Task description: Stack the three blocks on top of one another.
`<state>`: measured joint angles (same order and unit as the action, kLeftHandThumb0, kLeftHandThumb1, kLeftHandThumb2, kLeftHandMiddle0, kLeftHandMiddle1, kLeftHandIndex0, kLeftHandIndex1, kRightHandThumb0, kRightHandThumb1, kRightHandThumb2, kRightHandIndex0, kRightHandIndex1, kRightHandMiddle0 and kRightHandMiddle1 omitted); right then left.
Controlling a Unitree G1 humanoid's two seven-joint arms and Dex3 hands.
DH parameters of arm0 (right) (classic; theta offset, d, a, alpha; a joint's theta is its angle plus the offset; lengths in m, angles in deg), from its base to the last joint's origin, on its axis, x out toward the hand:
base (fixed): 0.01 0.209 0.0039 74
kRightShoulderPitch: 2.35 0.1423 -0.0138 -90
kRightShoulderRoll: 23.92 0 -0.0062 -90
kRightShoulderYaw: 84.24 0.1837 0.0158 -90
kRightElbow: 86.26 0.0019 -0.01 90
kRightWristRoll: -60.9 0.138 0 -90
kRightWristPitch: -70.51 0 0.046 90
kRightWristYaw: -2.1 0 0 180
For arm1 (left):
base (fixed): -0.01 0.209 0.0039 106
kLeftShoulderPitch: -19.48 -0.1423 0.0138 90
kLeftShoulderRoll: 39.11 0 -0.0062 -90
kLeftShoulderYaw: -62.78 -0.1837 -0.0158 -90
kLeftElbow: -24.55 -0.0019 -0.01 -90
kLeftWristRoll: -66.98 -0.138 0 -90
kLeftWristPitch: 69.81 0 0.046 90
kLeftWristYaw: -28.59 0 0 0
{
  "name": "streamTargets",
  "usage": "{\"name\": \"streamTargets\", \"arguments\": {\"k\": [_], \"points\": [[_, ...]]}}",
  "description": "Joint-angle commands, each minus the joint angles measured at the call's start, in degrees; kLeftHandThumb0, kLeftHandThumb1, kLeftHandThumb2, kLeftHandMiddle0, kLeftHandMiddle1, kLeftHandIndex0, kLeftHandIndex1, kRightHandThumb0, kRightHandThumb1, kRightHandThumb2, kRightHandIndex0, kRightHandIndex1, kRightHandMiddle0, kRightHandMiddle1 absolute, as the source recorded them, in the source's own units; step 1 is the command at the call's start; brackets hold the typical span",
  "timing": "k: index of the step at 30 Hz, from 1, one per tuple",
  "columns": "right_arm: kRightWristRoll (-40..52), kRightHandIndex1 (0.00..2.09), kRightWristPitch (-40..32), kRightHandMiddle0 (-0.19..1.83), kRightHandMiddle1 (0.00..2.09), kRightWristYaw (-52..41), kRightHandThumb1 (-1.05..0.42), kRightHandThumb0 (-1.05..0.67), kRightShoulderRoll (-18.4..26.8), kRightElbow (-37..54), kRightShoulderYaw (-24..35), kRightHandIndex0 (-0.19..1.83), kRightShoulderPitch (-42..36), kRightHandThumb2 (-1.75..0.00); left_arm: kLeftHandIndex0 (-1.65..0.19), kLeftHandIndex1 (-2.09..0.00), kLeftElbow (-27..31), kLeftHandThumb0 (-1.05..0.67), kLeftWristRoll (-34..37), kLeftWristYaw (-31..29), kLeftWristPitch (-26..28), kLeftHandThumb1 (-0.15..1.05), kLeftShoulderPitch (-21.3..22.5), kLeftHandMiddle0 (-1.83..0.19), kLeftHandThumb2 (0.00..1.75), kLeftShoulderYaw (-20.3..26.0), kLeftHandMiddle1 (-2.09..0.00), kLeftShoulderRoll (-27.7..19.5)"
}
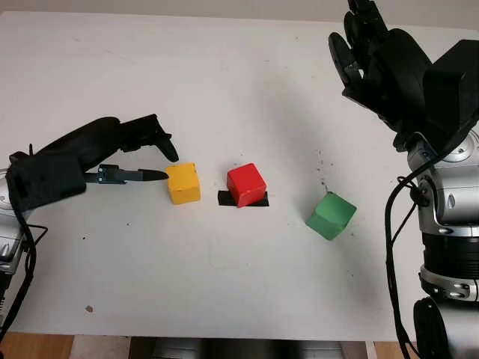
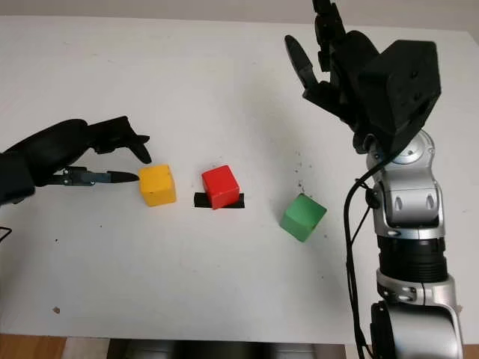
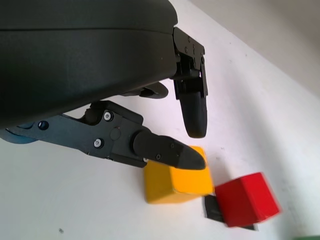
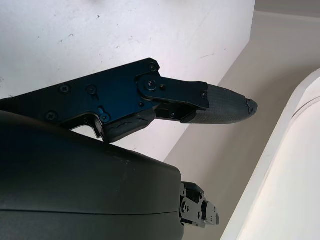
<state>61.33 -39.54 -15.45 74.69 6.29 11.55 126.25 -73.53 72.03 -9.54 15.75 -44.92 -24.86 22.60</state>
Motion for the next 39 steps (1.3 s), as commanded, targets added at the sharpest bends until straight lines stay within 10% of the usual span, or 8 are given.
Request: {"name": "streamTargets", "arguments": {"k": [1,11,18,26,39], "points": [[-0.15,0.00,-0.26,-0.19,0.00,0.02,-1.05,-0.73,0.69,1.23,-0.14,-0.19,-0.11,-0.58,-0.17,-1.56,1.63,-0.44,2.21,-1.04,1.92,1.04,0.56,-0.35,0.07,1.65,-0.06,0.50],[-0.88,0.00,-0.22,-0.19,0.00,0.17,-1.05,-0.72,0.85,1.54,-0.32,-0.19,-0.17,-0.58,-0.13,-1.59,4.06,-0.44,2.27,-1.79,5.64,1.04,0.55,-0.30,0.08,2.20,-0.04,0.10],[-1.00,0.00,-1.24,-0.18,0.01,0.42,-1.05,-0.71,0.80,2.12,-0.27,-0.19,-0.09,-0.57,0.03,-0.12,17.33,-0.94,-15.76,7.32,5.22,1.05,-4.91,0.17,0.11,0.02,-0.03,-0.98],[-0.88,0.00,-1.42,-0.19,0.00,0.37,-1.05,-0.70,0.33,2.53,-0.65,-0.19,0.26,-0.57,0.10,-0.03,31.28,-1.01,-31.91,13.64,8.23,1.05,-13.44,0.19,0.24,-1.50,0.00,1.00],[-1.47,0.00,-2.86,-0.18,0.00,1.18,-1.05,-0.69,0.49,3.30,-1.21,-0.19,0.38,-0.56,0.05,-0.08,35.29,-0.94,-39.28,13.03,12.89,1.05,-18.95,0.19,0.22,-4.49,0.00,5.80]]}}
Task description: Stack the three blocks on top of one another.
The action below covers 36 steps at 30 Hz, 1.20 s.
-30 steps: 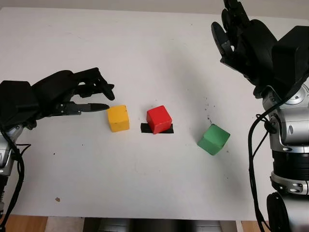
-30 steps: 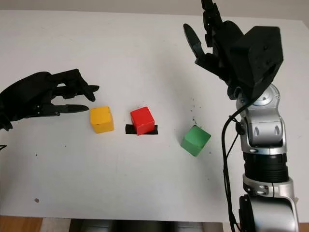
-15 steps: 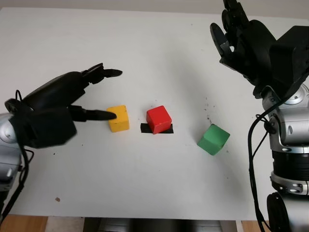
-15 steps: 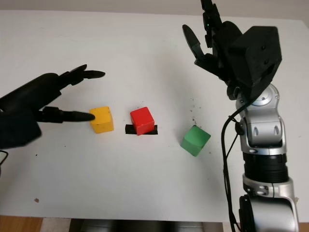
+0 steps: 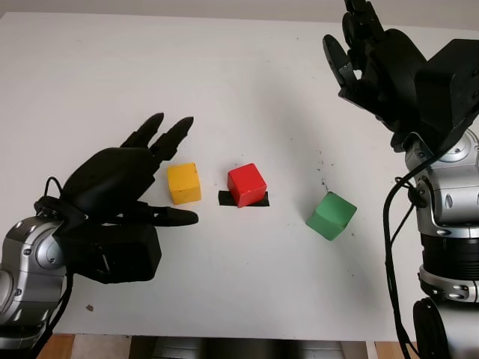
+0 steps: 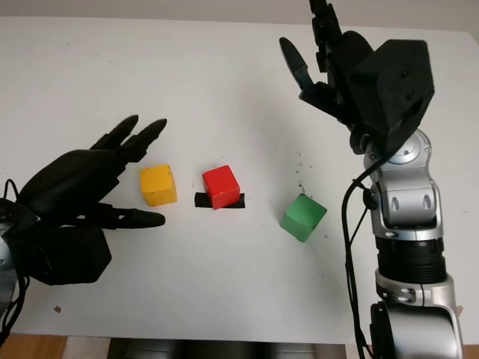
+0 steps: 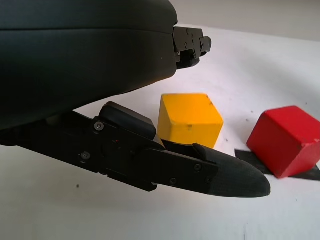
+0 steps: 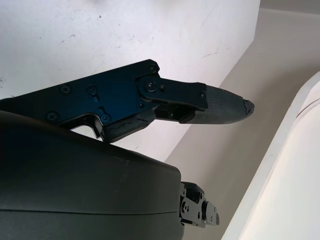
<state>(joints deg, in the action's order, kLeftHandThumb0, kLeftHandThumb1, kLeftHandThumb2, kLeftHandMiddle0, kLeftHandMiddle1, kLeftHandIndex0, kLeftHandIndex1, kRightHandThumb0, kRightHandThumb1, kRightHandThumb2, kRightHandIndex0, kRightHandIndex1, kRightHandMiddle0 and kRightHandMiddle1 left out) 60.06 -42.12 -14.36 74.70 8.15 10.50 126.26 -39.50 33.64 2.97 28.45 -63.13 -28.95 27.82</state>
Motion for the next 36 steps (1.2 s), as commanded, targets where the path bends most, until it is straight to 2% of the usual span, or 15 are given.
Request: {"name": "streamTargets", "arguments": {"k": [1,5,9,10,13,16,28,36], "points": [[-0.18,0.00,-0.28,-0.18,0.00,0.01,-1.05,-0.69,0.54,1.46,-0.18,-0.19,0.36,-0.56,0.01,-0.10,1.25,-0.93,-1.77,0.97,0.28,1.05,-0.87,0.18,0.22,-0.51,-0.02,0.80],[-0.73,0.00,-0.04,-0.17,0.01,-0.01,-1.05,-0.70,0.58,1.34,-0.45,-0.19,0.43,-0.56,-0.13,-0.18,-0.36,-0.91,-8.06,5.63,0.55,1.05,-0.59,0.11,0.18,-1.36,-0.06,2.58],[-0.70,0.00,-1.03,-0.16,0.01,-0.03,-1.05,-0.68,0.29,1.98,-0.45,-0.19,0.51,-0.55,-0.22,-0.25,-2.80,-0.87,-10.68,7.77,0.56,1.05,0.18,0.08,0.15,-1.79,-0.07,3.82],[-0.70,0.01,-1.39,-0.16,0.01,0.06,-1.05,-0.68,0.19,2.13,-0.45,-0.19,0.55,-0.54,-0.23,-0.35,-3.57,-0.86,-11.33,8.30,0.51,1.05,0.47,0.06,0.15,-1.93,-0.06,4.01],[-1.24,0.01,-1.79,-0.15,0.02,0.48,-1.05,-0.70,0.28,2.41,-0.57,-0.19,0.45,-0.53,-0.04,-0.86,-5.46,-0.85,-12.88,10.08,0.24,1.05,1.17,0.02,0.16,-2.39,-0.06,4.53],[-1.47,0.02,-1.73,-0.15,0.02,0.36,-1.05,-0.70,0.64,2.53,-0.49,-0.18,0.20,-0.52,0.01,-1.03,-6.78,-0.84,-14.62,11.41,0.35,1.05,1.90,0.01,0.16,-2.86,-0.05,4.91],[-1.11,0.02,-2.11,-0.15,0.03,0.73,-1.05,-0.70,0.37,2.83,-0.10,-0.18,0.06,-0.51,-0.02,-1.14,-8.99,-0.83,-14.67,12.91,-1.69,1.05,2.53,-0.04,0.14,-2.67,-0.06,5.18],[-0.96,0.03,-1.20,-0.16,0.03,0.24,-1.05,-0.71,0.93,2.51,0.30,-0.19,-0.31,-0.51,-0.03,-1.14,-8.99,-0.80,-9.23,11.67,-2.31,1.04,2.07,-0.06,0.08,-1.29,-0.06,6.01]]}}
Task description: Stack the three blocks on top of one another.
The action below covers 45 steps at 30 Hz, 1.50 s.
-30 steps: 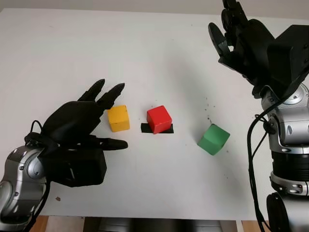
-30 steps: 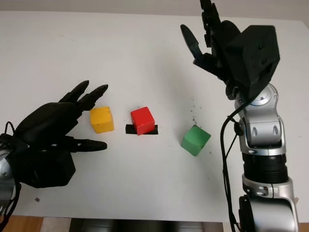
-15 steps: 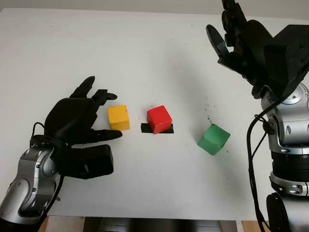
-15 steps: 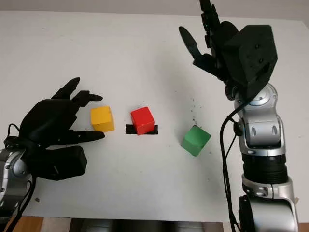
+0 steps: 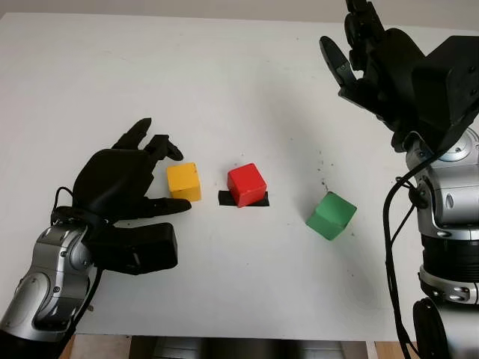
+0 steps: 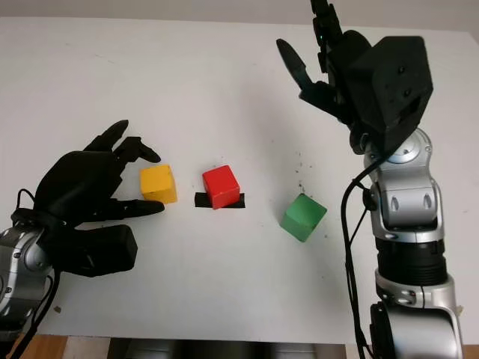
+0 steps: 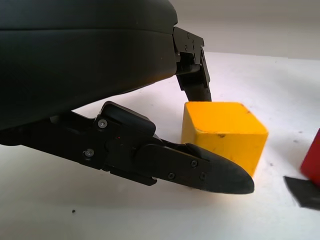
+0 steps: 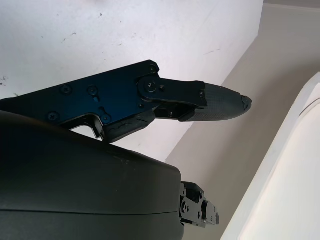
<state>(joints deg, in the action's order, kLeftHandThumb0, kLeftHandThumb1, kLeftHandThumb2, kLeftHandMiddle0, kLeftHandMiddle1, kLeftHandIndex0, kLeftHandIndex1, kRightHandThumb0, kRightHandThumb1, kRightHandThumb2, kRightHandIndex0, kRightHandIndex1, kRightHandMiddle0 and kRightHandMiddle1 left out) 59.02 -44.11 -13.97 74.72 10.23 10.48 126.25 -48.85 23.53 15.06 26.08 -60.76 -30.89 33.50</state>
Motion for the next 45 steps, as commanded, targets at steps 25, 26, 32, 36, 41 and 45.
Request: {"name": "streamTargets", "arguments": {"k": [25,26,32,36,41,45], "points": [[-0.32,0.03,0.44,-0.17,0.04,-0.89,-1.05,-0.69,1.37,0.73,0.11,-0.19,-0.12,-0.52,-0.14,-1.46,-5.21,-0.41,-3.44,11.06,-9.11,1.05,-0.04,-0.24,0.16,-0.07,-0.07,-1.74],[-0.36,0.03,0.51,-0.17,0.04,-0.92,-1.05,-0.69,1.41,0.69,0.09,-0.19,-0.15,-0.52,-0.15,-1.46,-5.13,-0.43,-4.93,11.44,-9.24,1.05,-0.03,-0.24,0.16,-0.30,-0.07,-2.10],[-1.22,0.04,0.38,-0.16,0.05,-0.56,-1.05,-0.69,1.48,0.83,-0.27,-0.18,-0.28,-0.51,-0.19,-1.47,-4.41,-0.45,-7.93,11.11,-9.63,1.05,-0.02,-0.23,0.13,-0.57,-0.06,-2.77],[-0.76,0.04,0.34,-0.16,0.05,-0.53,-1.05,-0.69,0.94,0.74,0.20,-0.19,-0.32,-0.50,-0.19,-1.51,-4.96,-0.45,-2.54,10.81,-12.50,1.05,0.55,-0.26,0.12,0.68,-0.07,-2.38],[-0.70,0.04,-0.28,-0.16,0.05,-0.05,-1.05,-0.69,0.54,1.03,-0.08,-0.19,-0.12,-0.50,-0.17,-1.56,-0.15,-0.45,13.37,1.55,-10.48,1.05,3.06,-0.25,0.18,5.08,-0.06,-1.70],[-0.92,0.05,-0.21,-0.16,0.05,0.28,-1.05,-0.68,0.42,0.93,-0.46,-0.18,-0.02,-0.51,-0.20,-1.50,3.35,-0.46,21.49,-5.58,-5.87,1.05,6.38,-0.26,0.18,7.31,-0.06,-2.54]]}}
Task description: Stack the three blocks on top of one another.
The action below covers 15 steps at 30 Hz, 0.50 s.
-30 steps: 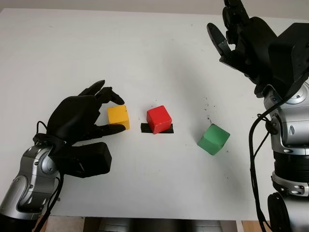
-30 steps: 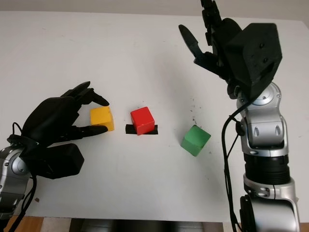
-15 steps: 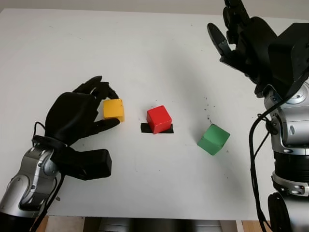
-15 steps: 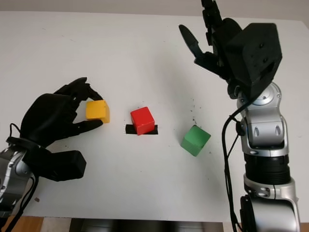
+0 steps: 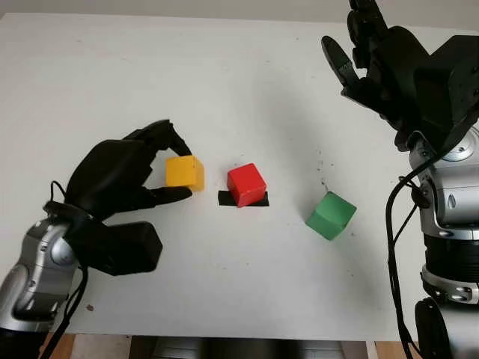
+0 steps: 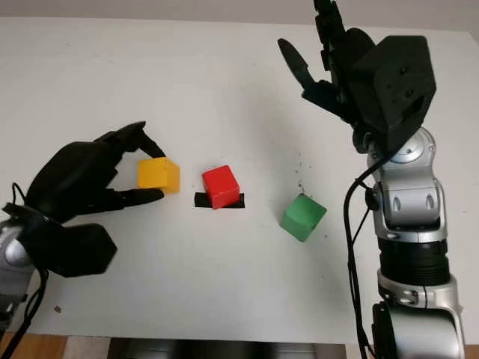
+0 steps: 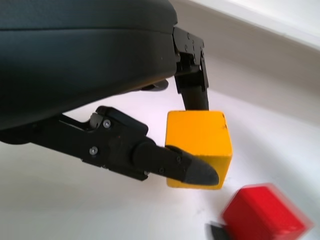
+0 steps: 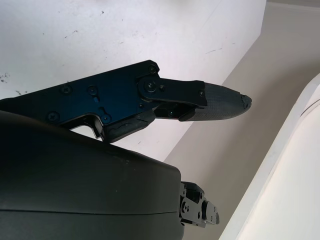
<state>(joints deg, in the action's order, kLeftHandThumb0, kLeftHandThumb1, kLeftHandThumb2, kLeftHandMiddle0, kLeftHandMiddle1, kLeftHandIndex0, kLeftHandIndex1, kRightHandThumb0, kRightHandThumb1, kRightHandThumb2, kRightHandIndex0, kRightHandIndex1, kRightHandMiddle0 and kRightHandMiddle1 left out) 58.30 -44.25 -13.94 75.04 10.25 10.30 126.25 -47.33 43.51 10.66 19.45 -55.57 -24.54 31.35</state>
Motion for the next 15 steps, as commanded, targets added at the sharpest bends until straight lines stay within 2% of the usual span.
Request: {"name": "streamTargets", "arguments": {"k": [1,6,15], "points": [[-0.34,0.05,-0.10,-0.16,0.05,0.23,-1.05,-0.68,0.19,0.89,-0.45,-0.18,0.01,-0.51,-0.21,-1.50,2.24,-0.45,2.91,-2.52,1.52,1.05,2.12,-0.27,0.16,1.22,-0.06,-0.65],[-0.09,0.04,-0.71,-0.16,0.05,0.44,-1.05,-0.68,-0.14,1.22,-0.52,-0.19,0.08,-0.51,-0.22,-1.49,3.49,-0.44,6.91,-7.79,5.82,1.05,6.56,-0.28,0.13,0.67,-0.06,-1.08],[-0.07,0.05,-0.59,-0.16,0.05,0.28,-1.05,-0.70,0.33,1.04,-0.63,-0.19,0.23,-0.51,-0.21,-1.59,1.90,-0.44,8.03,-11.32,7.38,1.05,12.48,-0.30,0.13,-2.05,-0.06,-0.89]]}}
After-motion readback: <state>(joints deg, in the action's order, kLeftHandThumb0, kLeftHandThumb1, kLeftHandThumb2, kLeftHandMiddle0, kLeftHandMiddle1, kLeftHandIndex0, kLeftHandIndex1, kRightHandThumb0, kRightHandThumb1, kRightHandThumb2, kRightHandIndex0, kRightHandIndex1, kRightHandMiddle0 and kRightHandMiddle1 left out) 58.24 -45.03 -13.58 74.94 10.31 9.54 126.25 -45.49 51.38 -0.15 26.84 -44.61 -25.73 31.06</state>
